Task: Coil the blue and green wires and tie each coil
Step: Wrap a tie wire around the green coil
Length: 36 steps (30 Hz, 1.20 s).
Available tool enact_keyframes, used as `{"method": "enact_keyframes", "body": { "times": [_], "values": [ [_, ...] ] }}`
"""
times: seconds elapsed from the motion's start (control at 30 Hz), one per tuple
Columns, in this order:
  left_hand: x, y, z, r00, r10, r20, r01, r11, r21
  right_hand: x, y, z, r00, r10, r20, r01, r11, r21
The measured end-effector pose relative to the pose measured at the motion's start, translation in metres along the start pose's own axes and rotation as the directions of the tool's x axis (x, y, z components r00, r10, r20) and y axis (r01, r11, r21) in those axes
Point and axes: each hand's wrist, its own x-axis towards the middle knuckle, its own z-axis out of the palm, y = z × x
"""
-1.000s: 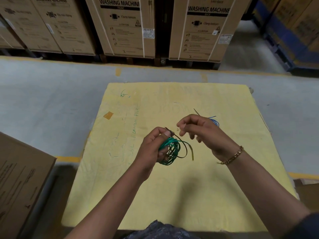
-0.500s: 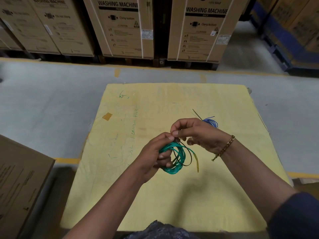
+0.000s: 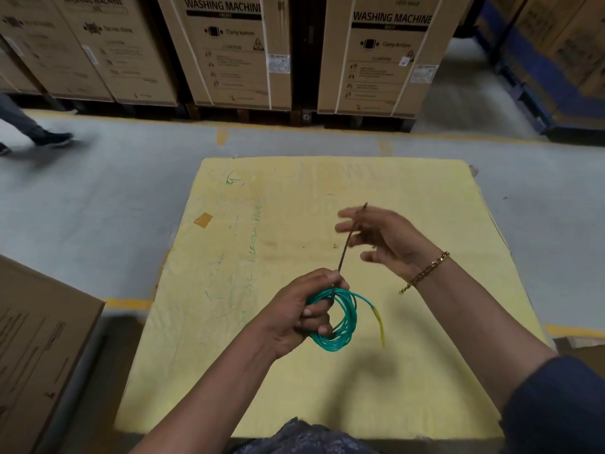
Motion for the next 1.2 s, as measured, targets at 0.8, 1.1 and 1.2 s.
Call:
{"method": "enact_keyframes", "body": {
  "times": [0.8, 1.1, 1.2],
  "values": [
    [0.035, -0.008, -0.017, 0.958, -0.029, -0.284, -0.006, 0.993, -0.122, 0.025, 0.056, 0.043, 0.979, -0.100, -0.179, 0.051, 0.964, -0.260],
    [0.040, -0.015, -0.042, 0.930, -0.076, -0.360, -0.043, 0.950, -0.311, 0.018, 0.080, 0.018, 0.919, 0.224, 0.326, -0.173, 0.969, -0.177],
    [0.048, -0.022, -0.052, 0.907, -0.112, -0.405, -0.032, 0.943, -0.332, 0.016, 0.108, 0.033, 0.979, 0.160, 0.129, -0.145, 0.982, -0.120]
  ]
}}
